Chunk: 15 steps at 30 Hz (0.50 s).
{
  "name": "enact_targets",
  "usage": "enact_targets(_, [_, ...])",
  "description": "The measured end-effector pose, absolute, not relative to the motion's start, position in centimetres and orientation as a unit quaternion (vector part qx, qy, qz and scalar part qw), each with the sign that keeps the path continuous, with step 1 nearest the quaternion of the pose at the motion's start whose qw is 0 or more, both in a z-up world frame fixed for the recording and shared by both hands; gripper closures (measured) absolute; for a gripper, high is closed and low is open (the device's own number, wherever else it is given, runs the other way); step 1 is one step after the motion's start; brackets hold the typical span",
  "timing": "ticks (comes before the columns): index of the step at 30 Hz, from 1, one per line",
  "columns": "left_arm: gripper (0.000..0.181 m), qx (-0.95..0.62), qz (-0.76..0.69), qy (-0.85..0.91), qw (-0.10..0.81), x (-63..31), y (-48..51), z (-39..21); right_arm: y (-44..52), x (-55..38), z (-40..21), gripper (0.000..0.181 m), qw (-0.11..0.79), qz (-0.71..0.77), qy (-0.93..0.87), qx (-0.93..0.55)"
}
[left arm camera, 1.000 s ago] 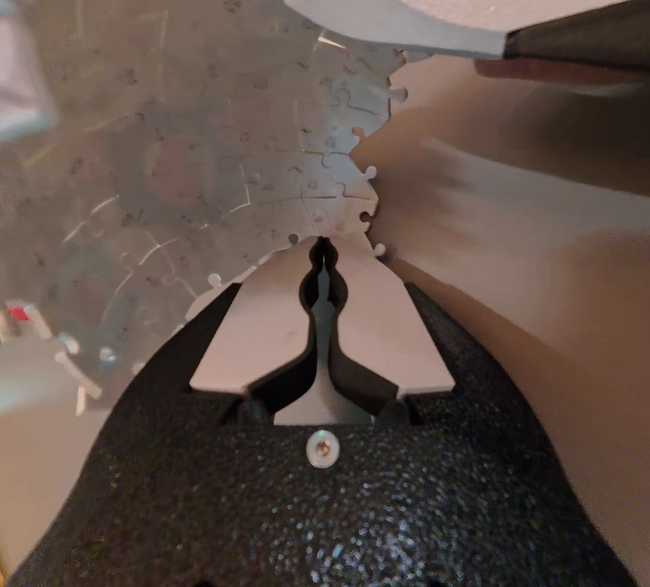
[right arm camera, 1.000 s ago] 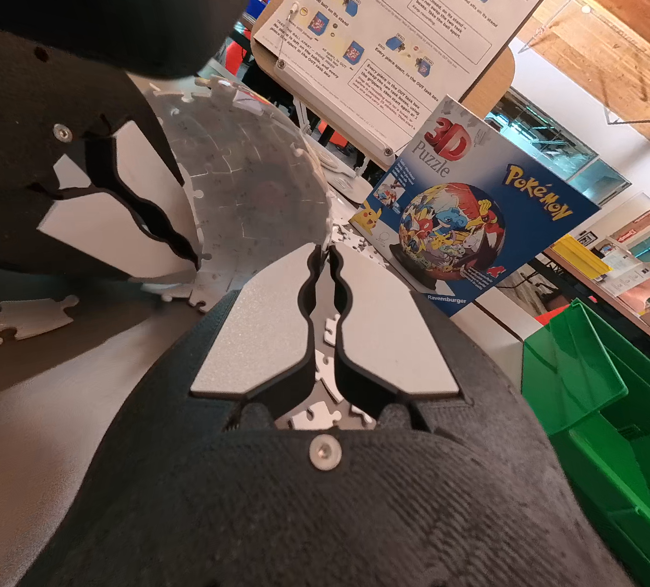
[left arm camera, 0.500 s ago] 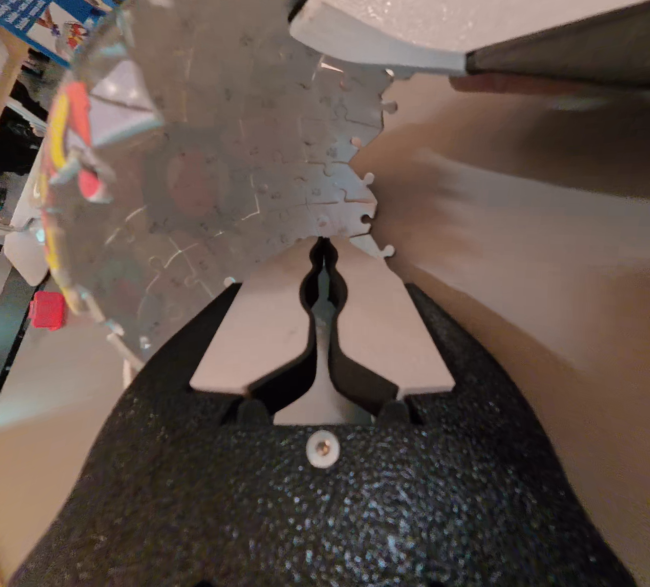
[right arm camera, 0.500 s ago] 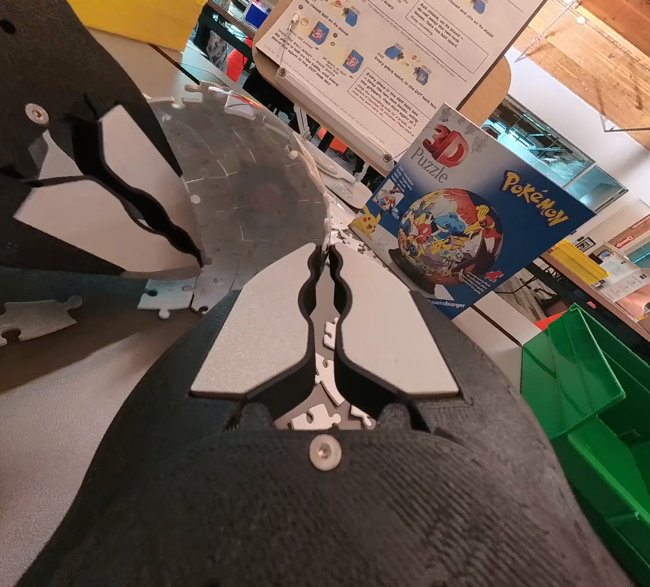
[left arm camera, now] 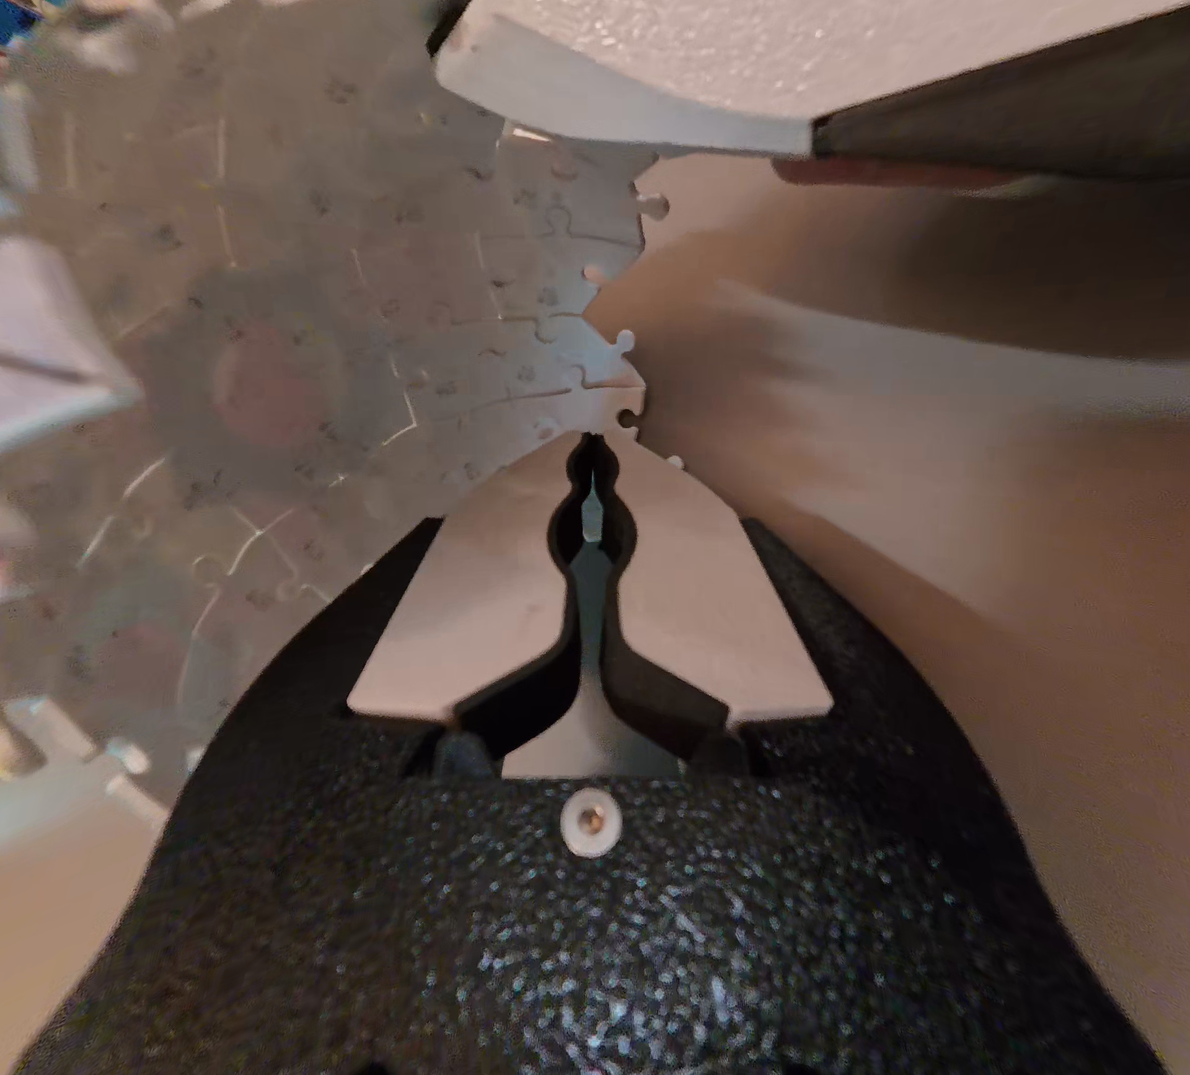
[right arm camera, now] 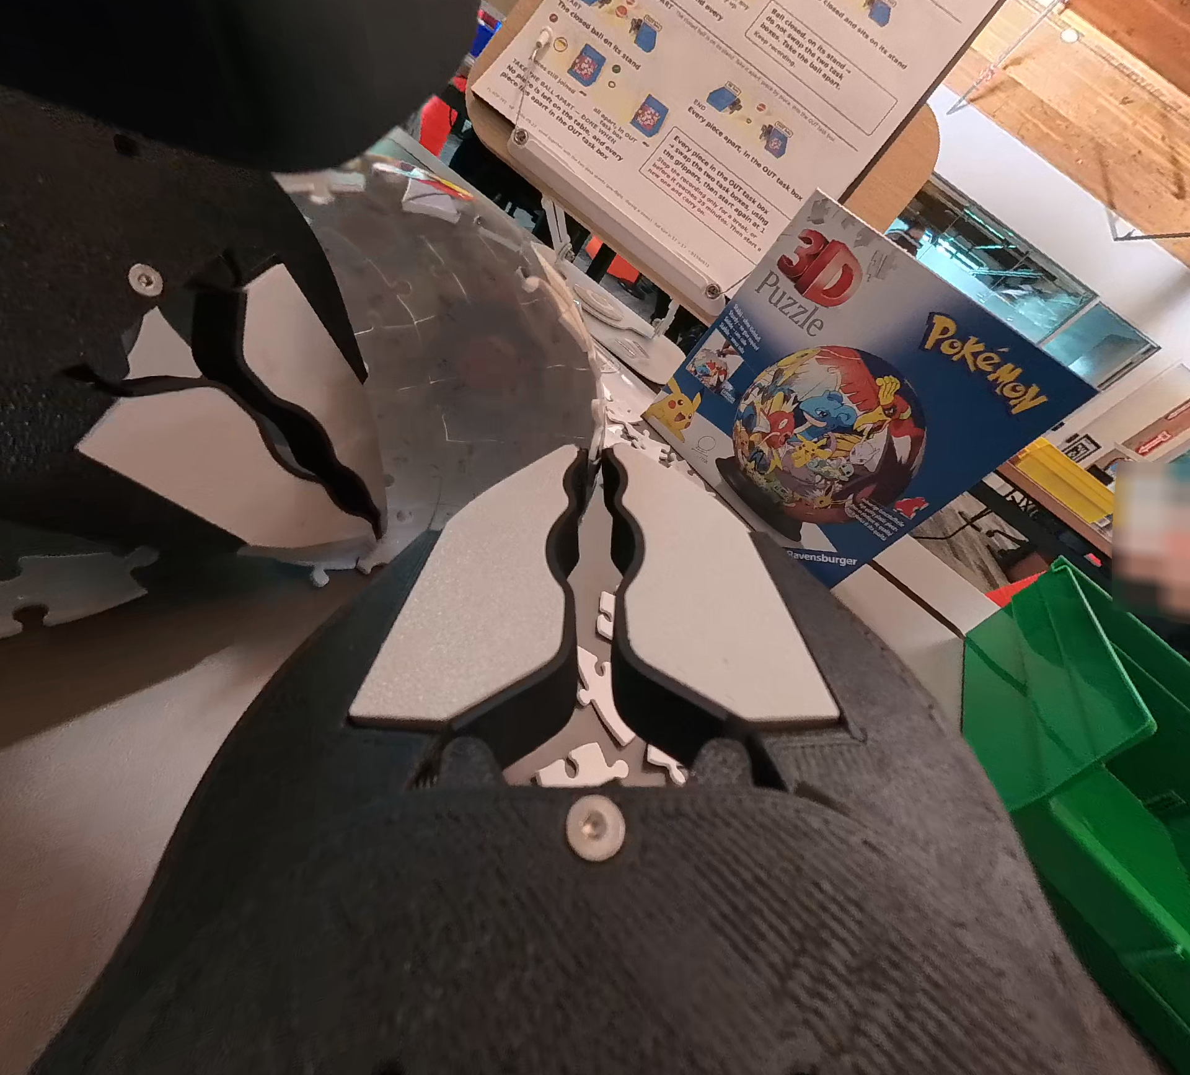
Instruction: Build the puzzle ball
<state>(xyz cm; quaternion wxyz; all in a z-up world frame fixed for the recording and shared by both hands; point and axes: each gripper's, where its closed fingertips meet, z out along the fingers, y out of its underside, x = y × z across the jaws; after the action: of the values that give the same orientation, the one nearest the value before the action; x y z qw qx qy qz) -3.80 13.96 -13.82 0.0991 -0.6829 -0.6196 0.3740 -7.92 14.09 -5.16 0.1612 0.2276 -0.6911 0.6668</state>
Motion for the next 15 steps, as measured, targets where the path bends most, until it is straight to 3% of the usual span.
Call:
enact_targets(6, [0.181,-0.624,0.435,-0.633,0.145,-3.4,13.4,-11.5,14.2,-8.0,-5.1,0.177,0.167,0.666,-0.69,0.227])
enact_targets(15, [0.18,-0.65,0.41,-0.634,0.085,-2.0,13.8,-13.0,14.2,-7.9,-5.0,0.177,0.166,0.67,-0.687,0.228])
